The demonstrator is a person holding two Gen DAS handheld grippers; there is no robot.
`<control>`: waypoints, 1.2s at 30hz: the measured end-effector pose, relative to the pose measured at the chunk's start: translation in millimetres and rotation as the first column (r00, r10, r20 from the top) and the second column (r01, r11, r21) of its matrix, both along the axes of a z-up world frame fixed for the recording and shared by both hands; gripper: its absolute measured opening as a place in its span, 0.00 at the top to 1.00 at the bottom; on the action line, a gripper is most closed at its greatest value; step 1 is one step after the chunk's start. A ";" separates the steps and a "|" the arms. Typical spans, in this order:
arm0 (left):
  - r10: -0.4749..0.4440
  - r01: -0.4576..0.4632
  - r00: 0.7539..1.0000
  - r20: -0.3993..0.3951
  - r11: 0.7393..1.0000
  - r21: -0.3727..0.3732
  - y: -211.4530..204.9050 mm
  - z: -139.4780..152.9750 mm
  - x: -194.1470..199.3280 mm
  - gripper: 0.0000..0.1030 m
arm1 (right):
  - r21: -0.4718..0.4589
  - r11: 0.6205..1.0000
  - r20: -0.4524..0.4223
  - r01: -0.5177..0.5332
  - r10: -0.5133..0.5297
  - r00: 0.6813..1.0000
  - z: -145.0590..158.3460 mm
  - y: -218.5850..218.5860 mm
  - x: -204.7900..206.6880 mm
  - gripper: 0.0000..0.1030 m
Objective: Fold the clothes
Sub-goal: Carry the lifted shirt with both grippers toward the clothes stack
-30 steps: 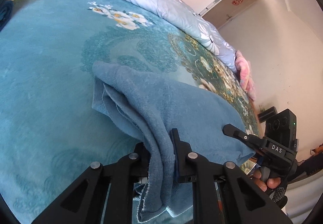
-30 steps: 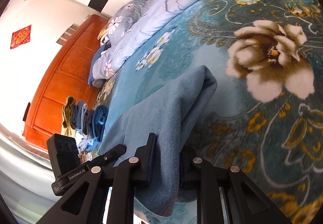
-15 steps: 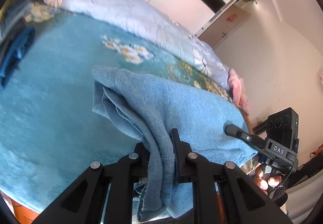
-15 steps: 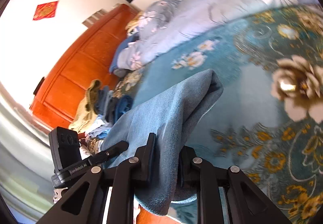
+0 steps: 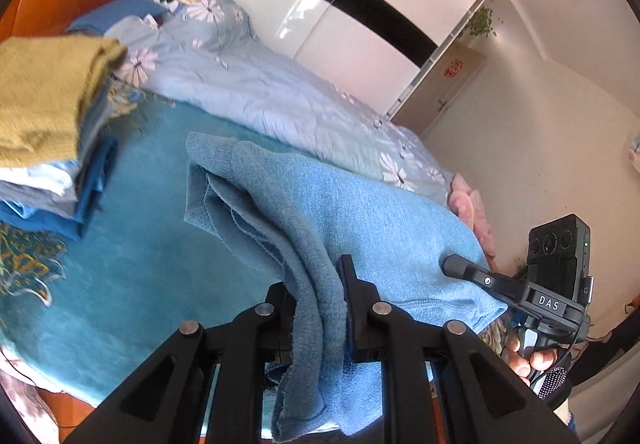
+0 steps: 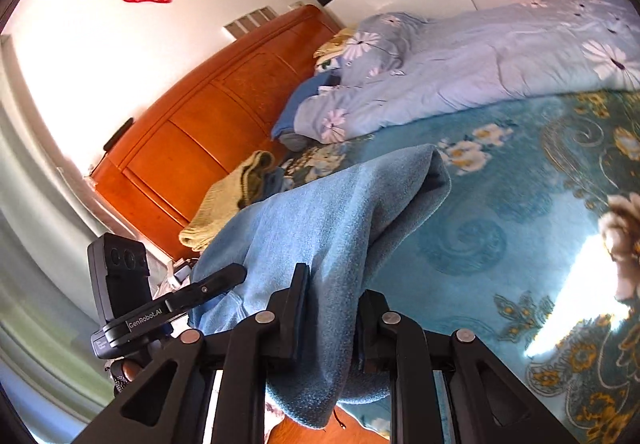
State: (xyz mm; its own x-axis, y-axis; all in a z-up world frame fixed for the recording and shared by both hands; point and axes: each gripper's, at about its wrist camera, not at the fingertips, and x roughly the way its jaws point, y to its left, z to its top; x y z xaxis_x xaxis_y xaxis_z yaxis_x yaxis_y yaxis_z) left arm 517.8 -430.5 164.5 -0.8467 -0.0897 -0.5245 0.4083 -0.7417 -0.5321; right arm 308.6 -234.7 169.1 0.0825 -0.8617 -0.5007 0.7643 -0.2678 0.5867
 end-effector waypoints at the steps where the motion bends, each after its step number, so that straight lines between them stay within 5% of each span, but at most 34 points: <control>1: 0.002 -0.002 1.000 -0.003 1.000 -0.009 -3.2 4.4 3.2 0.84 | -0.007 1.000 -0.004 -0.007 0.007 1.000 5.2 -4.2 4.0 0.81; 10: 0.046 -0.045 0.999 0.011 0.996 -0.083 -54.2 31.8 29.9 0.84 | -0.021 0.997 -0.026 -0.081 0.080 0.996 31.6 -62.0 27.5 0.81; 36: 0.293 -0.249 0.946 0.143 0.932 -0.262 -286.7 51.6 134.2 0.84 | 0.001 0.948 -0.012 -0.319 0.319 0.948 38.1 -348.7 102.0 0.81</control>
